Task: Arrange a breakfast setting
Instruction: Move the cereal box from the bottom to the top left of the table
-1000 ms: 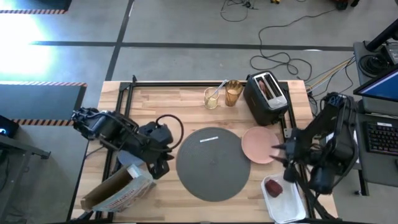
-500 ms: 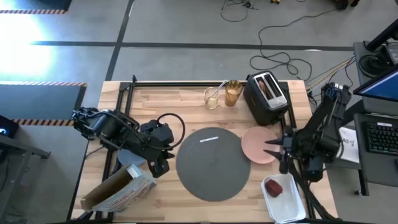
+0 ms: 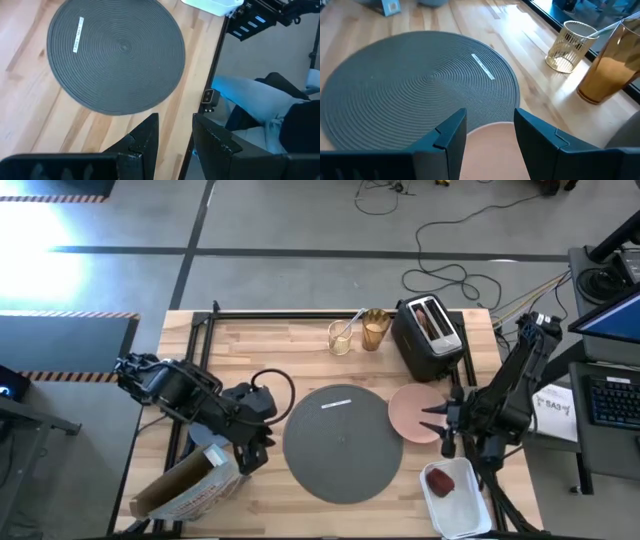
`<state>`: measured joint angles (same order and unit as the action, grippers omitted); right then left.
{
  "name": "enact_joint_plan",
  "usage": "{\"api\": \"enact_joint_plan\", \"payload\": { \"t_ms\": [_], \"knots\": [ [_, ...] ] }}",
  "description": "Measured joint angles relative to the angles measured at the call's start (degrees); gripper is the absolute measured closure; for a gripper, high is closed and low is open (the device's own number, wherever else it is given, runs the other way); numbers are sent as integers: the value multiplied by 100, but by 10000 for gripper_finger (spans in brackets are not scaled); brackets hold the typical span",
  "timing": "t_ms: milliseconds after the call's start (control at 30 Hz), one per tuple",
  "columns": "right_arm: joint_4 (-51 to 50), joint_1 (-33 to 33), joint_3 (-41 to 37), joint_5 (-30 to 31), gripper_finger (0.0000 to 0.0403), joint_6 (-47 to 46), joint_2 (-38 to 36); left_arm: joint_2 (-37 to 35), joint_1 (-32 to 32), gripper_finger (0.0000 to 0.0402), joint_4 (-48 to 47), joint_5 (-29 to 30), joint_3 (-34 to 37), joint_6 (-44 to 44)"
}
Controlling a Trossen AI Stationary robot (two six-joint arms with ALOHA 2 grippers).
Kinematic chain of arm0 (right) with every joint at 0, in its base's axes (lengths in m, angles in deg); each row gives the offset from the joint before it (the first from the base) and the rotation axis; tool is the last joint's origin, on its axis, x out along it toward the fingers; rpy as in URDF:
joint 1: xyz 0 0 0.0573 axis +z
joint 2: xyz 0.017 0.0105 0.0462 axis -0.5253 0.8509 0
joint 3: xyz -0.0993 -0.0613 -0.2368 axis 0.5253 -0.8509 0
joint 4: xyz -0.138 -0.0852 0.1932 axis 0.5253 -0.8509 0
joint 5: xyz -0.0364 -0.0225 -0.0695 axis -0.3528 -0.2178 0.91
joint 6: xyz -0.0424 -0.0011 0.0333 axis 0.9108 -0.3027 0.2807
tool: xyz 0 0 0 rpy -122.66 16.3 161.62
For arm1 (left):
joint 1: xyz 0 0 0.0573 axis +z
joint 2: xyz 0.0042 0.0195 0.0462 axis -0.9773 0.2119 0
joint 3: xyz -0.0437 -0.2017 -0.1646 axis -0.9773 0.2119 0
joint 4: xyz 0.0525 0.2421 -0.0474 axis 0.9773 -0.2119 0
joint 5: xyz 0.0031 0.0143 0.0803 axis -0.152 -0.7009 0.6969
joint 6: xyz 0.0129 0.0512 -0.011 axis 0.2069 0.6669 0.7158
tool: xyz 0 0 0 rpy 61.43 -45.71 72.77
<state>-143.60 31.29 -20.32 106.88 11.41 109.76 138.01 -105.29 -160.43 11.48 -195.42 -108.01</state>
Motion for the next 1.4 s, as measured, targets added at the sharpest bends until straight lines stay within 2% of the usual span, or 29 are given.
{"api": "enact_joint_plan", "payload": {
  "t_ms": [267, 367, 667, 933, 1400],
  "knots": [
    [42, 0, -34, -9, 248, 2, 95, 361, 17, 299, 2, -6, 7, -99],
    [45, 0, -34, -8, 248, 2, 95, 524, -79, 299, 4, -317, 13, -343],
    [44, 0, -34, -8, 248, 2, 95, 253, -317, 299, 0, -397, 11, -1092],
    [46, 0, -34, -7, 248, 2, 95, 163, -313, 299, 0, -264, 8, -572],
    [63, 0, -34, -7, 248, 2, 95, 103, -346, 299, 0, -296, 8, -760]
  ]
}}
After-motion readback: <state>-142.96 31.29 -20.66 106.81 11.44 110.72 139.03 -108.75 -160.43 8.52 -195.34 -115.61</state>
